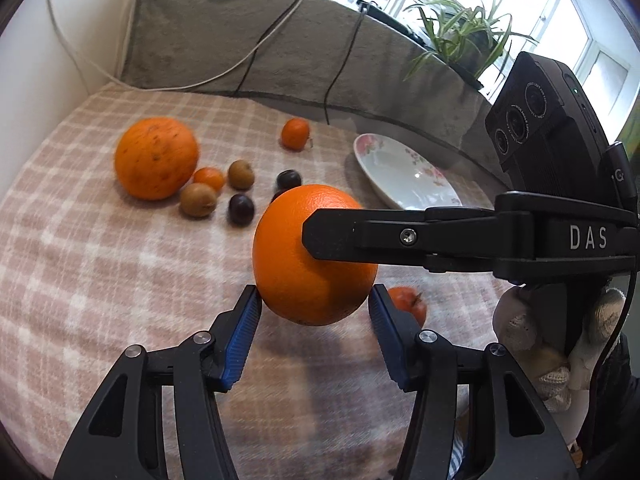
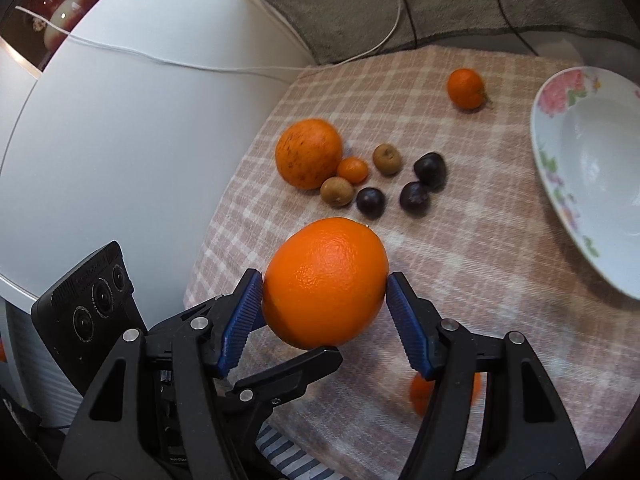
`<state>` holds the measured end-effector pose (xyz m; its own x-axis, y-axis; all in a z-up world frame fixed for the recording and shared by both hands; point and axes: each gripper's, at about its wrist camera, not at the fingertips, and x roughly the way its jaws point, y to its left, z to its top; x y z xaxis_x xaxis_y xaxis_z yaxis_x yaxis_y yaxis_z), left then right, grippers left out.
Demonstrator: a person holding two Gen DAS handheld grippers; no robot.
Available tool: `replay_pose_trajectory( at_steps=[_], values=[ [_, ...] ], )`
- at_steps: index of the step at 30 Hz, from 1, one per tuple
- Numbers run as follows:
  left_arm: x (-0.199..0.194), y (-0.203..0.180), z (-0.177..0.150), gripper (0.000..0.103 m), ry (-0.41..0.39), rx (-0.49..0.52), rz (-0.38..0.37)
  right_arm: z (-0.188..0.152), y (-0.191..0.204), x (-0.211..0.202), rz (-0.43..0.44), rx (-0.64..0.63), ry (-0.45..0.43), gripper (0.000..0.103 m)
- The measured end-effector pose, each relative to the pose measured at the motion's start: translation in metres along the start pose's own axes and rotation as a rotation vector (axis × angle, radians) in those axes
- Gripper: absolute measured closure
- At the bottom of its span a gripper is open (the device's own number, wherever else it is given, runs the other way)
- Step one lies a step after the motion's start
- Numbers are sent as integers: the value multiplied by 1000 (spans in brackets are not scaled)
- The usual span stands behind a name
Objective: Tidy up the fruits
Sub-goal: 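Carry the orange with the right gripper onto the white plate and release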
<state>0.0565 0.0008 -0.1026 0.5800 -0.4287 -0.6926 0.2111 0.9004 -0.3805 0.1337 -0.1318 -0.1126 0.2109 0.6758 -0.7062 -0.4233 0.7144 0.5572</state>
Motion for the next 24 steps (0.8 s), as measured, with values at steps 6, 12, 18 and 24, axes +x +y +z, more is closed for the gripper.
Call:
replay_pose_trajectory(
  at_steps=[6,12,18,24],
  values=[
    [19,-26,17,48,3,55,-30,7,-24,-31,-22,34,-56,36],
    [36,-51,34,48,8,108,-62,8,-50,-64,-43,72,-111,36],
    [53,-75,46,48,19,150,-83,13,-71,-85,-55,121,-160,36],
    [72,-92,54,48,39,178,-97,16,-93,-95,-70,163,-185,36]
  ],
)
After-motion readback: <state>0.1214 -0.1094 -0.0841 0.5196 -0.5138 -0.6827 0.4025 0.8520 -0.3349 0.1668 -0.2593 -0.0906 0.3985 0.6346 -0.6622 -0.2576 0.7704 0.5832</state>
